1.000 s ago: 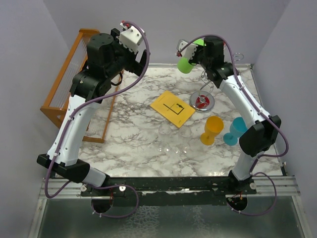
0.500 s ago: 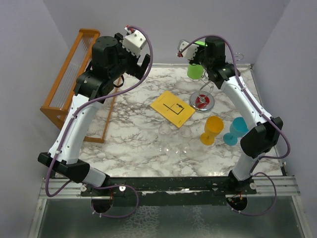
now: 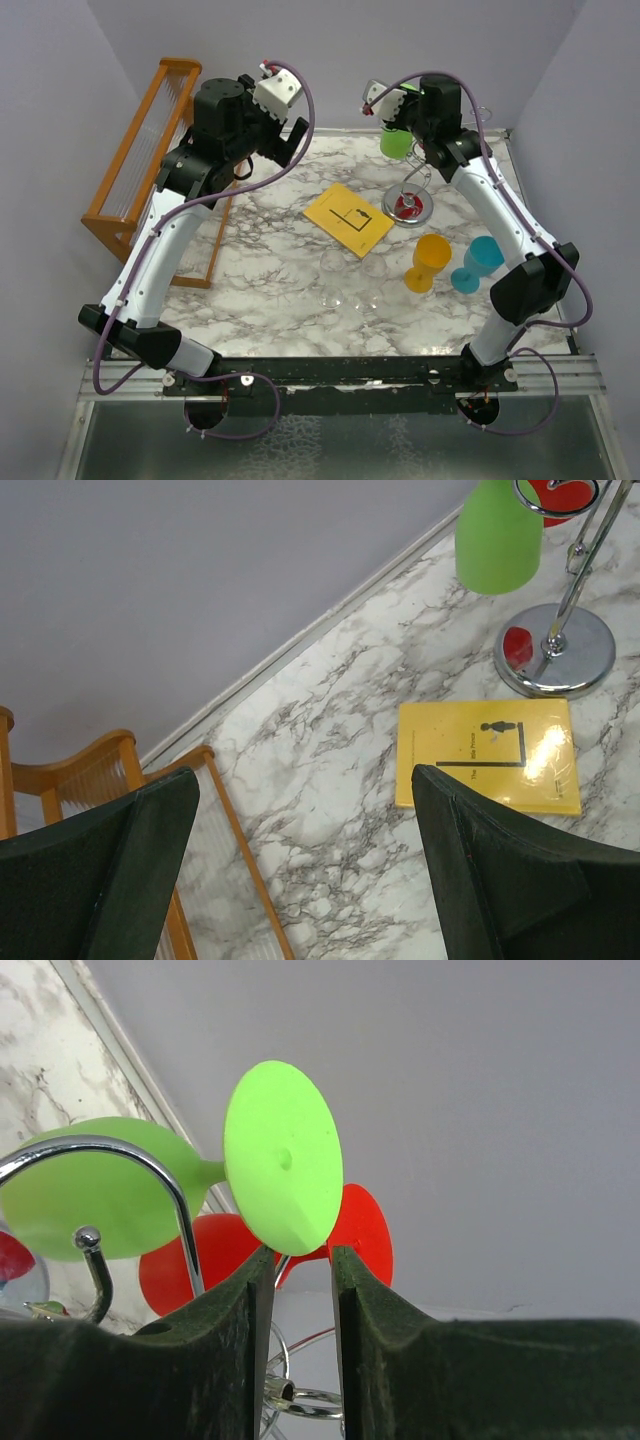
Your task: Place the wine glass upside down on the wine glass rack
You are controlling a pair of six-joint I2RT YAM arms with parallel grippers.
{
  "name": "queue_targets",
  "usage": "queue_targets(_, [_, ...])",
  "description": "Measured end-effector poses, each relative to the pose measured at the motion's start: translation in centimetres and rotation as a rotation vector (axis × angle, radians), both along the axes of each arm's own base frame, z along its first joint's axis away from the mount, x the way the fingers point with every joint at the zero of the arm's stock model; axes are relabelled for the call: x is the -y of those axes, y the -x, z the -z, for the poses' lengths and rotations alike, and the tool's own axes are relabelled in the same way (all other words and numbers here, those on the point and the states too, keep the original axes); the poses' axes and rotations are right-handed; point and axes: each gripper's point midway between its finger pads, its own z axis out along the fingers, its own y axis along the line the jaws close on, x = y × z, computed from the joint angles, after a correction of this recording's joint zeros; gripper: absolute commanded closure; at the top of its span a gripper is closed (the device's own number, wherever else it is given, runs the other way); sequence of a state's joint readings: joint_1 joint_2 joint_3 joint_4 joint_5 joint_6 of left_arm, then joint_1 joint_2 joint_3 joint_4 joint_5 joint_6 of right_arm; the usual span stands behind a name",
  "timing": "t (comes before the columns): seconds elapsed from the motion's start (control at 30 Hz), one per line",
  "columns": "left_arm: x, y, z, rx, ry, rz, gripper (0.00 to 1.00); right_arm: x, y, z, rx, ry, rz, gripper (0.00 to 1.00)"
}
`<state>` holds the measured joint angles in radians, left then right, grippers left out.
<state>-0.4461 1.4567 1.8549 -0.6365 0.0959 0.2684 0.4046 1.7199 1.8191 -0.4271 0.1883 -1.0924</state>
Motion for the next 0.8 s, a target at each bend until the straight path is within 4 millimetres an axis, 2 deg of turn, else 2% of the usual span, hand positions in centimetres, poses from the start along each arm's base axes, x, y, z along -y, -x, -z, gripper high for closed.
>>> queue_targets(0.2, [0.0,0.0,0.5,-0.006,-0.011,0.004,0.09,0.1,0.4,0.8,-0.03,0.0,-0.002,0.7])
queue_targets(0.37, [0.0,0.1,1.1,-0.014,-0.021,0.01,0.09,0.1,1.1,0.8,-0.039,-0.007,-0.012,0.7])
queue_targets(0.67, [0.8,0.5,2.3,-0.043,-0.019,0.06,0.09,0.2,2.5,-1.0,-0.021,-0.06,-0.028,0.69])
queue_targets(0.8, [1.8,1.5,2.9,-0.072,-0.007,0.134,0.1,0.1,3.4,-1.9,-0.019,-0.114,-0.037,0.68])
